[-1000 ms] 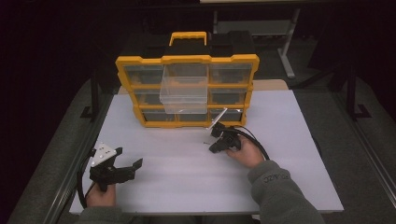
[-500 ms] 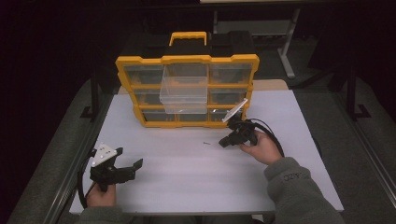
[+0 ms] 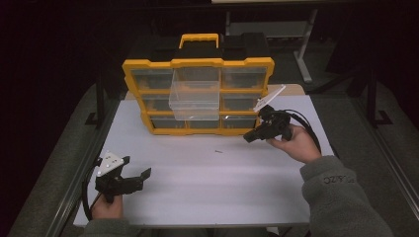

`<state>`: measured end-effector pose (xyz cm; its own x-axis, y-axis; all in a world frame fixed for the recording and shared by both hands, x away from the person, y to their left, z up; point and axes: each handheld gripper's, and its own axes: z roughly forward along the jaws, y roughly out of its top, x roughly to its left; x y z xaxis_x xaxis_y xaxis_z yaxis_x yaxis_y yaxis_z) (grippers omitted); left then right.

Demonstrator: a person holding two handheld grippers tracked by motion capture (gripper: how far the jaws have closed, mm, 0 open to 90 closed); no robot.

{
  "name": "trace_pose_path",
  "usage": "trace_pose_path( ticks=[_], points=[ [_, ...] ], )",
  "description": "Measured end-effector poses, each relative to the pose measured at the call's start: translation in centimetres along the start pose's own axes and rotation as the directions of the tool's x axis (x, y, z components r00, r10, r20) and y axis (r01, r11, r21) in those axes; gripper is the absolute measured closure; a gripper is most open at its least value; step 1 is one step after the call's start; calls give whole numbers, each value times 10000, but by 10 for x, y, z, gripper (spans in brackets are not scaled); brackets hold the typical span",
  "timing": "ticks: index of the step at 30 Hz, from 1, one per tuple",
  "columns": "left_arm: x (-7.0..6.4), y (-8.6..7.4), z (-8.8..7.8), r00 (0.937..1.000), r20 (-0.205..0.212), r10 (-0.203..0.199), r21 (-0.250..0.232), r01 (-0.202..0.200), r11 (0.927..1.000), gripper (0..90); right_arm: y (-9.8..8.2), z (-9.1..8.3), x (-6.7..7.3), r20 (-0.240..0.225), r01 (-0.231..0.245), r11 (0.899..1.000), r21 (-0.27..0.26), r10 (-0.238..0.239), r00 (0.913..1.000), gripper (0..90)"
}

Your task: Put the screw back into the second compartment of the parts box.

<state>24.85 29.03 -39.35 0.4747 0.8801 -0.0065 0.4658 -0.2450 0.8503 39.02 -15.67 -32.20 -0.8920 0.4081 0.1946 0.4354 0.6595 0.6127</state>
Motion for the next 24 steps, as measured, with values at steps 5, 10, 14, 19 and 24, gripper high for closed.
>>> trace_pose_path(
  ticks=[5, 10, 14, 19, 24],
  points=[
    [0, 0, -1, 10000, -7, -6, 34, 6, 10000, 139, 14, -23, 1, 86, 326, 9994, -133, -325, 9994, 867],
    [0, 0, -1, 10000, -5, -45, 34, 45, 10000, 139, 31, -49, 5, 177, 522, 9984, -223, -518, 9985, 866],
    [0, 0, -1, 10000, -19, -74, 19, 74, 10000, 139, 44, -68, 10, 222, 739, 9967, -335, -732, 9971, 865],
    [0, 0, 0, 10000, -10, -53, 5, 53, 10000, 139, 66, -89, 18, 394, 1101, 9935, -296, -1089, 9933, 866],
    [0, 0, -1, 10000, 2, -80, 45, 80, 10000, 139, 92, -104, 30, 407, 1548, 9869, -452, -1530, 9874, 866]
  ],
)
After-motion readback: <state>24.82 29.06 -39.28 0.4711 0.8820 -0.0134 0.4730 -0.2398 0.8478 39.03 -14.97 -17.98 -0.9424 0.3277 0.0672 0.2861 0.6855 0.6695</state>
